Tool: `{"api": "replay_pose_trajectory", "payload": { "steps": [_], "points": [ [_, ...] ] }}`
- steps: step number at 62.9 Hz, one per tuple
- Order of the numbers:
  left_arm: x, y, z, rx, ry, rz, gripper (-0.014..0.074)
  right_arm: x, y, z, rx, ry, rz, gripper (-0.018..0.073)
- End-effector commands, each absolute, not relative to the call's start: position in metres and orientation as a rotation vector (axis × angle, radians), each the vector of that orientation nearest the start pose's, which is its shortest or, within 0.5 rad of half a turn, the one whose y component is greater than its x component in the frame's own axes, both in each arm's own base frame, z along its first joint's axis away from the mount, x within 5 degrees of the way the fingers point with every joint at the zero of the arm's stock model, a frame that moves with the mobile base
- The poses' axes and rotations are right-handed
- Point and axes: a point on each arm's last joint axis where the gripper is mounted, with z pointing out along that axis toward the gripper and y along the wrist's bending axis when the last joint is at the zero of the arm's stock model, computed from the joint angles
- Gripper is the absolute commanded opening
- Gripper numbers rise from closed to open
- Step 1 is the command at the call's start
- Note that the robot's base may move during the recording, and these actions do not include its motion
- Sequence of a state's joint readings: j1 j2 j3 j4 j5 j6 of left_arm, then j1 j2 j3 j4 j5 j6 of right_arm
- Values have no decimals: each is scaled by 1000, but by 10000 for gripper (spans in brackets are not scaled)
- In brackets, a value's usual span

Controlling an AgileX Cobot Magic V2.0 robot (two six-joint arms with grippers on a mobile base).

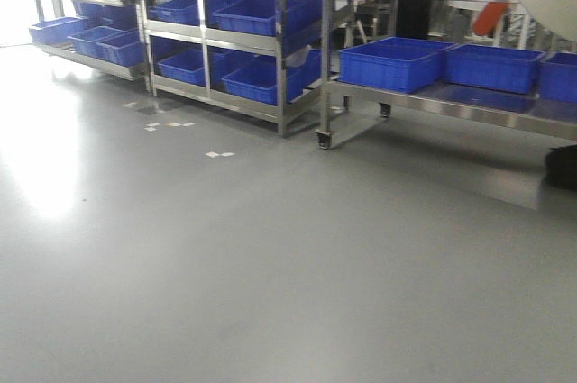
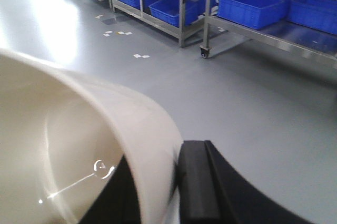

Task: Move white bin to right shelf second layer
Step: 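Drive along the aisle past the blue crate racks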

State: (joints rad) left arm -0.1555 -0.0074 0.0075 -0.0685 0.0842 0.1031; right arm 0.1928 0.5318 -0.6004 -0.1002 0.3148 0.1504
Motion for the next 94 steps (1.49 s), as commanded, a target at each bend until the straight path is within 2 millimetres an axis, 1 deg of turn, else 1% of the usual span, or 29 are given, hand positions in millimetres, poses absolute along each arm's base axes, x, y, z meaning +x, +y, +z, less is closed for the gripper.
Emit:
{"api": "replay_pose_trajectory", "payload": {
  "steps": [1, 94],
  "points": [
    [56, -9, 199, 139, 1501, -107, 85, 108, 18, 366, -96, 1597, 161, 57],
    [56, -9, 199, 139, 1501, -107, 85, 108, 18, 365, -96, 1598, 161, 57]
  ]
}}
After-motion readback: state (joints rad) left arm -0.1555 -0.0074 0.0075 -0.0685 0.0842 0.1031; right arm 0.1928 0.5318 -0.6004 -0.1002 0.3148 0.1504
